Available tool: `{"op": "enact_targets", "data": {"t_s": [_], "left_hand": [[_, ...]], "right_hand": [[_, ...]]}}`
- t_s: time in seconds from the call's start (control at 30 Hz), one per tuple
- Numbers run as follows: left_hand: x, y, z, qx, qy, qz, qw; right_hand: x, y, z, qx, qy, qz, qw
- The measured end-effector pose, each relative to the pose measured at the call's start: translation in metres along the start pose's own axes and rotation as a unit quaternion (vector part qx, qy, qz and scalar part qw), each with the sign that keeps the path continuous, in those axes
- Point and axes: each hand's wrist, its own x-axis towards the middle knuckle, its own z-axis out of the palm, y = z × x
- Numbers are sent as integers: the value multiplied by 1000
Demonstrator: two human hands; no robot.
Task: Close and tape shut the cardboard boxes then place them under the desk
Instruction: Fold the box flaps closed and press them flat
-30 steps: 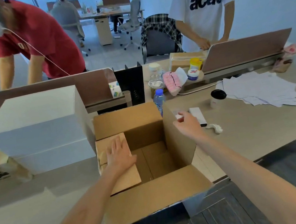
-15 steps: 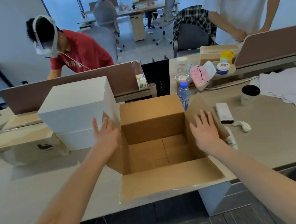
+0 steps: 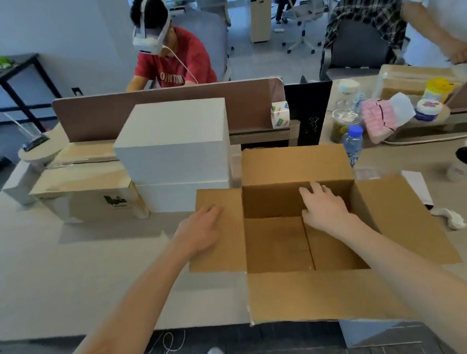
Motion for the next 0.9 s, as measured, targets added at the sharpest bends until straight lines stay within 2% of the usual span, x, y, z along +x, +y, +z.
{"op": "enact_targets", "data": {"t_s": [0.17, 0.3, 0.4, 0.5, 0.6, 0.7, 0.77, 0.9], "left_hand": [[30, -54, -32, -155, 96, 19, 983], [51, -92, -74, -187, 213, 25, 959], [67, -121, -105, -183, 295, 27, 937], [88, -151, -127, -180, 347, 12, 920], [117, -179, -141, -215, 298, -57, 928], [150, -205, -152, -273, 205, -111, 933], [168, -218, -157, -368, 150, -129, 909], [185, -241, -159, -566, 45, -147, 810]], "right_hand": [[39, -76, -25, 65, 62, -72, 993], [76, -132, -58, 168, 118, -108, 973], [104, -166, -80, 267, 129, -73, 952], [133, -184, -96, 351, 88, -29, 932], [163, -190, -99, 496, 21, 12, 868], [189, -186, -89, 569, -5, 60, 820], [202, -183, -80, 609, -20, 83, 788], [212, -180, -73, 669, -74, 53, 738]]}}
